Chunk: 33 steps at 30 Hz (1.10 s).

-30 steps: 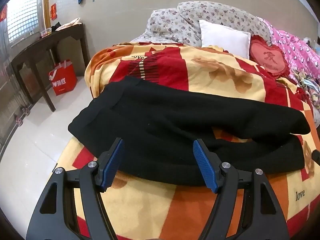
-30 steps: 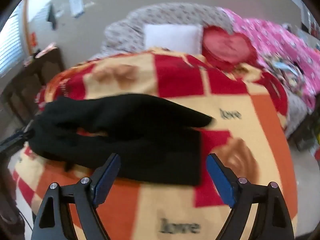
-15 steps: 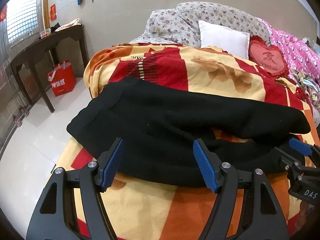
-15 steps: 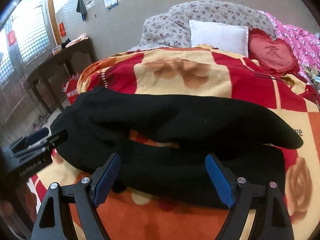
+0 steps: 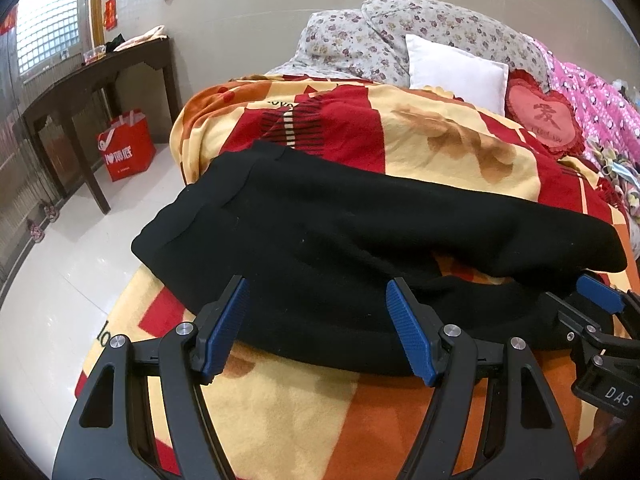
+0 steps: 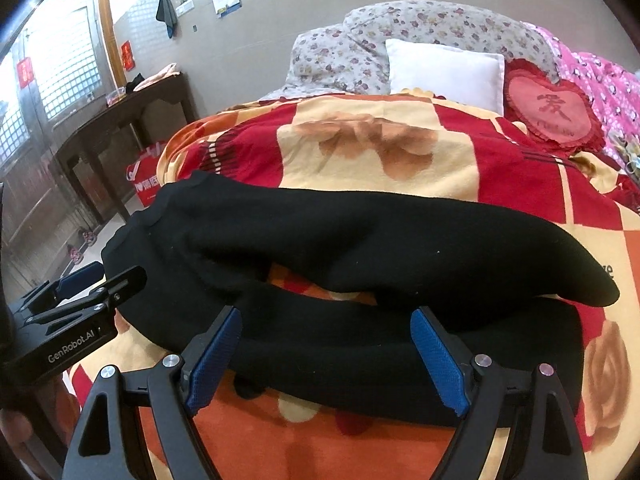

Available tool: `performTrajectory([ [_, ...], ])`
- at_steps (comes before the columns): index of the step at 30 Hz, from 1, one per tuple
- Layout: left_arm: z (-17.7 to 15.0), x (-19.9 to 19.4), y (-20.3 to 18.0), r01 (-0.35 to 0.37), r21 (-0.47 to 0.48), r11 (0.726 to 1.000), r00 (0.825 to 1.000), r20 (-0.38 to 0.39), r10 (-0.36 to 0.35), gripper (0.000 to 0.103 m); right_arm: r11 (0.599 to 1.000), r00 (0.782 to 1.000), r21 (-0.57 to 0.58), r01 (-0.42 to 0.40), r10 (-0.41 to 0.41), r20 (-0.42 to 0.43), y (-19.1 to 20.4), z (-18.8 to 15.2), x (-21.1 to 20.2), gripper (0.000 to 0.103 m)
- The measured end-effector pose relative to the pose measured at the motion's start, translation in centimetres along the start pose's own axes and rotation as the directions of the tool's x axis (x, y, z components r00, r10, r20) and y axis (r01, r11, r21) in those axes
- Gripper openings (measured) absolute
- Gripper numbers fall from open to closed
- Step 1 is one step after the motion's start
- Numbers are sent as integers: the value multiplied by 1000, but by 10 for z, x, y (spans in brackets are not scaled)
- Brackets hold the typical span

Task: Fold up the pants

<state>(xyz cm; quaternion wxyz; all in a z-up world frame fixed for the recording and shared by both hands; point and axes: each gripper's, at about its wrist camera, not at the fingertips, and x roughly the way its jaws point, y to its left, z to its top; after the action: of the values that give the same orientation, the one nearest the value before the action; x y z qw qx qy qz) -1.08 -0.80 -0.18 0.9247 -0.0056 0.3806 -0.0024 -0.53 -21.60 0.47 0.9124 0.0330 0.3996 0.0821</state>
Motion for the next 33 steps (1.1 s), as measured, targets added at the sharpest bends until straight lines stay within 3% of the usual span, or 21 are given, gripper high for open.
performTrajectory([
  [18, -5, 6, -1, -9, -8, 1000, 1000, -27, 8, 72, 1000, 1000, 8, 1, -1, -22, 3, -3, 9, 85],
  [33, -4, 11, 13, 0, -68, 998, 999, -54, -4, 71, 1000, 999, 4, -4, 5, -42, 8, -3, 17, 85],
])
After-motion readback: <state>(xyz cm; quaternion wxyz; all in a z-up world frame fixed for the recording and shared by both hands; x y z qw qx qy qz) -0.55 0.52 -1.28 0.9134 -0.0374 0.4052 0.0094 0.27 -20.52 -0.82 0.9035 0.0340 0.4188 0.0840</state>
